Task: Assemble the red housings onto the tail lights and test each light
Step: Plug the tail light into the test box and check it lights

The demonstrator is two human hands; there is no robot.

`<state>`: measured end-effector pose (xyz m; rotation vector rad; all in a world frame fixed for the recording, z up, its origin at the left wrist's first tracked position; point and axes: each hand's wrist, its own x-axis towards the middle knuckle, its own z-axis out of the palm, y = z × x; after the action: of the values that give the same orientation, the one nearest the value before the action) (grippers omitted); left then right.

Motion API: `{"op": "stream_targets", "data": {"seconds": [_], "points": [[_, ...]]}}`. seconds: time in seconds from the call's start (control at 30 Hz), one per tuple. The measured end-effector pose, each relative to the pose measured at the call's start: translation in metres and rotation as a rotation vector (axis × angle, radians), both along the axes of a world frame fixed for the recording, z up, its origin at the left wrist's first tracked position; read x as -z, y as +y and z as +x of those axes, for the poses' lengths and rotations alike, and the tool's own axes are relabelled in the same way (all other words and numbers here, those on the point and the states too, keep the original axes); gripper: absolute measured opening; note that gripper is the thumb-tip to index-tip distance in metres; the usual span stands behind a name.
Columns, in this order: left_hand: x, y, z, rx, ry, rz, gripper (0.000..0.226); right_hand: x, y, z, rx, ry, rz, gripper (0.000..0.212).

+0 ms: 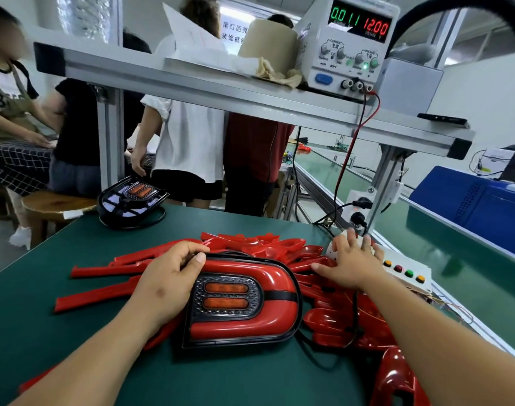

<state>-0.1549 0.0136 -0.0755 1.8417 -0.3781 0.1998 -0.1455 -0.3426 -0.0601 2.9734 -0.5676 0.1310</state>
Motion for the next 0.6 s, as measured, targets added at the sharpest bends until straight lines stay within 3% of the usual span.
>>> {"op": "stream_targets", "data": {"seconds": [0.33, 0.6], "points": [[0.003, 0.002, 0.006, -0.006, 0.001, 0.032, 0.018, -0.004, 0.005, -0.004, -0.052, 0.152, -0.216, 0.114], [0.003, 0.002, 0.006, -0.015, -0.028, 0.071, 0.017, -0.008, 0.013, 0.003, -0.093, 0.196, -0.210, 0.127]]}}
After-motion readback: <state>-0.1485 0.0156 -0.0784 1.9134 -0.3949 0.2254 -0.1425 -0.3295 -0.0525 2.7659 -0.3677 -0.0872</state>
